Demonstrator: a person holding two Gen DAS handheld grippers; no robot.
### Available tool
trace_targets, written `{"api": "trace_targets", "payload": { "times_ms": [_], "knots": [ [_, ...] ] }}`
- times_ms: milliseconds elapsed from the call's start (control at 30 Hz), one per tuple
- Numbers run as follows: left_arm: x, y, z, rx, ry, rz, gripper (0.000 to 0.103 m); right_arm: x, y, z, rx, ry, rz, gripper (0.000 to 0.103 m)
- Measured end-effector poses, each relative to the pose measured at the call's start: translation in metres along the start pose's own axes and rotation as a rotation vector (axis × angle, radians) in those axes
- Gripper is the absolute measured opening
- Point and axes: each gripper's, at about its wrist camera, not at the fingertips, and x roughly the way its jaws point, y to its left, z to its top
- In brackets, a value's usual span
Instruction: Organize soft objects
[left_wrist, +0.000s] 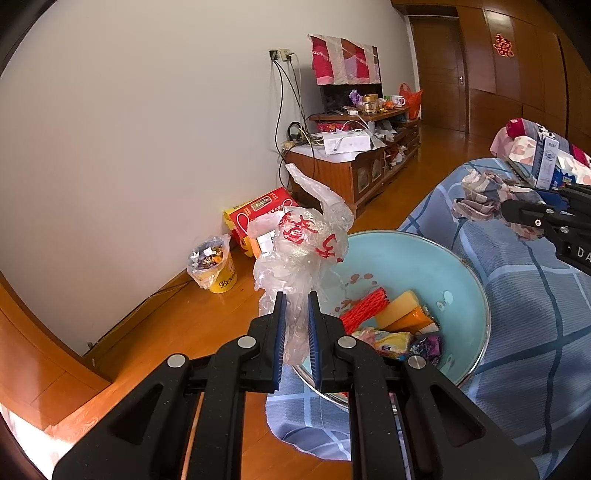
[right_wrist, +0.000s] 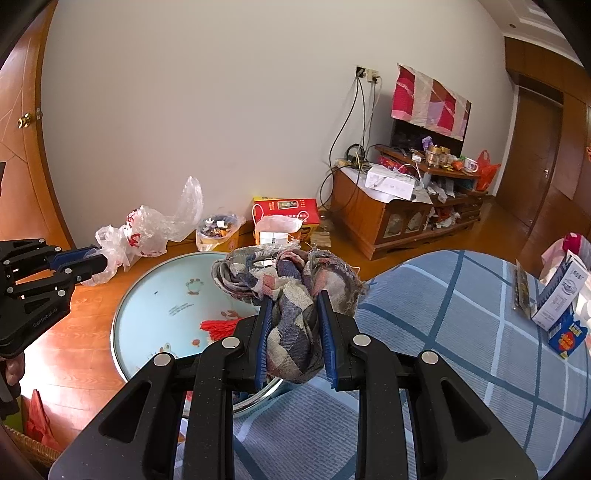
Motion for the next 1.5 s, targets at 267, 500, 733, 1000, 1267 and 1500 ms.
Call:
{"api": "trace_targets", "payload": {
  "times_ms": [267,500,733,1000,1267,1500],
  "knots": [
    [0.0,0.003,0.001,-0.009,0.002,0.005,0.011,0.002,0.004,0.002,-0.012,0.002,0.01,0.025],
    [-0.001,0.004,0.001,-0.023,0.001,-0.005,0.015,0.004,0.006,0.003,-0.019,0.008,0.026,0.027],
    [-0.009,0.002,0.002,-0.029,-0.022,-0.021,0.048,0.0,-0.001,0.0,0.001,-0.011,0.04,0.052],
    [-0.033,-0.004,0.009,-0.054,-0.102,-0.038,0.075,-0.029,-0.018,-0.008,0.071,-0.052,0.01,0.062],
    [-0.056,-0.008,0.02,-0.075,-0.184,0.012,0.092,-0.075,-0.035,-0.016,0.13,-0.125,-0.058,0.069],
    [-0.063,-0.013,0.022,-0.089,-0.199,-0.004,0.095,-0.1,-0.051,-0.023,0.168,-0.166,-0.098,0.071]
  ]
}}
